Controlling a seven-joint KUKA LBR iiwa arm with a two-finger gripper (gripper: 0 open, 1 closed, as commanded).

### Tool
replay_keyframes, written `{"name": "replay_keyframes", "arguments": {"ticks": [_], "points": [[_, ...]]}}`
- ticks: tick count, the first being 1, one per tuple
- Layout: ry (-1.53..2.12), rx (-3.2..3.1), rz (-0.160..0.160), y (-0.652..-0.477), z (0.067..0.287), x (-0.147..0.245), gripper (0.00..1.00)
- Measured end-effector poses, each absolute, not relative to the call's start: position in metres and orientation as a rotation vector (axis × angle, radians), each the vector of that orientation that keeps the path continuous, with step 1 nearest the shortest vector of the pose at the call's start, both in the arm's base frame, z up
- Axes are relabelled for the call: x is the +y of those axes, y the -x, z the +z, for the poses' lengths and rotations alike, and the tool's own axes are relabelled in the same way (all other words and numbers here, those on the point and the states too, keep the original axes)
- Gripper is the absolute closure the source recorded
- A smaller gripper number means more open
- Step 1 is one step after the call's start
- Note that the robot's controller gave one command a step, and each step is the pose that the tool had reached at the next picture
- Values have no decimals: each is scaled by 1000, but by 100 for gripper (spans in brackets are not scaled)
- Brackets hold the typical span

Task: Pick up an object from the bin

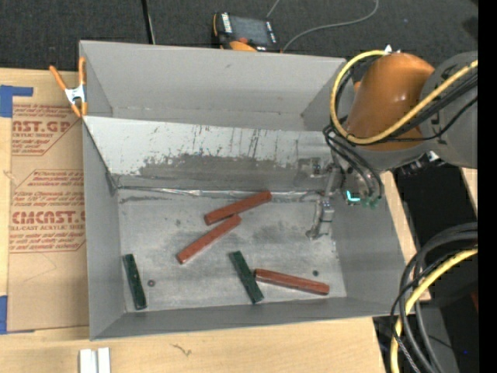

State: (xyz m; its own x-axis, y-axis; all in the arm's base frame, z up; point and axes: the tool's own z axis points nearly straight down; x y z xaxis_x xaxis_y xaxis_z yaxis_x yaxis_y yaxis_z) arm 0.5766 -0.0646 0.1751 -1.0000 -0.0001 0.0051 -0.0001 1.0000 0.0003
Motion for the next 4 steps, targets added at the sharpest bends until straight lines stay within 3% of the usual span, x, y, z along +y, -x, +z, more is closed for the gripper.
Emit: {"name": "replay_keyframes", "arguments": {"ticks": [1, 2, 3, 4], "points": [[-385, -3113, -4, -542, 98, -46, 0], [-477, -3111, -2, -479, 93, -8, 0], [-355, -3122, 3, -498, 68, -70, 0], [-365, -3120, -1, -498, 69, -66, 100]]}}
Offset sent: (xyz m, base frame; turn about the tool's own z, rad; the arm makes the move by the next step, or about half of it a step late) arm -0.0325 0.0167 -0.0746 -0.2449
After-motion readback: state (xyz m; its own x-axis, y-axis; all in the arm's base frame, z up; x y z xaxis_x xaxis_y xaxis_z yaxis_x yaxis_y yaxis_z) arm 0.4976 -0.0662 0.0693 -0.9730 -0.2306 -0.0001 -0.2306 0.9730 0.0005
